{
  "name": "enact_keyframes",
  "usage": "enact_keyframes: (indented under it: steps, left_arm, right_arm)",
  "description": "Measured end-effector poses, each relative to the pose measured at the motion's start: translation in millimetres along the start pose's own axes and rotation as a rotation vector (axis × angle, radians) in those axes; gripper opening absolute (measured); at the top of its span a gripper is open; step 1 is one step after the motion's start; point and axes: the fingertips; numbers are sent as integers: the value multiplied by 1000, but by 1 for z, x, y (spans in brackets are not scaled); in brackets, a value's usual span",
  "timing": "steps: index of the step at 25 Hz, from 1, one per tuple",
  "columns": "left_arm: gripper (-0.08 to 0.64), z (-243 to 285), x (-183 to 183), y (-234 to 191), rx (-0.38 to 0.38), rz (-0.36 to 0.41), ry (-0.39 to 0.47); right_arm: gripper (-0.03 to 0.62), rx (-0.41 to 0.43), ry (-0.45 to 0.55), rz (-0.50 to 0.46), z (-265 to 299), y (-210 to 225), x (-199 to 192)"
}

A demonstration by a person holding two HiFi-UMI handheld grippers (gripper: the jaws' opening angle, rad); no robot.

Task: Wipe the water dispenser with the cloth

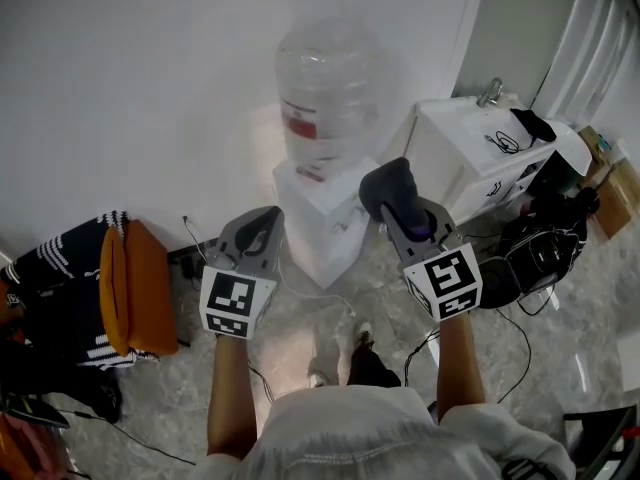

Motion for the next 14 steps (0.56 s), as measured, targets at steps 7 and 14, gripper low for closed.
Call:
enact_keyframes:
  steps: [7, 14]
  left_arm:
    - [17, 2, -10, 5, -13, -9, -11]
    - [17, 4, -22, 6, -19, -23, -39]
  right_arm:
    - [66, -1, -26, 14, -1, -3, -14]
    - [67, 17, -21, 17, 0, -5, -16]
Point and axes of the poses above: the fingertips, and each gripper's own axes: z forward along the fingers, y to its right, x out of its top, and after that the axes turned 1 degree about -x, right-handed
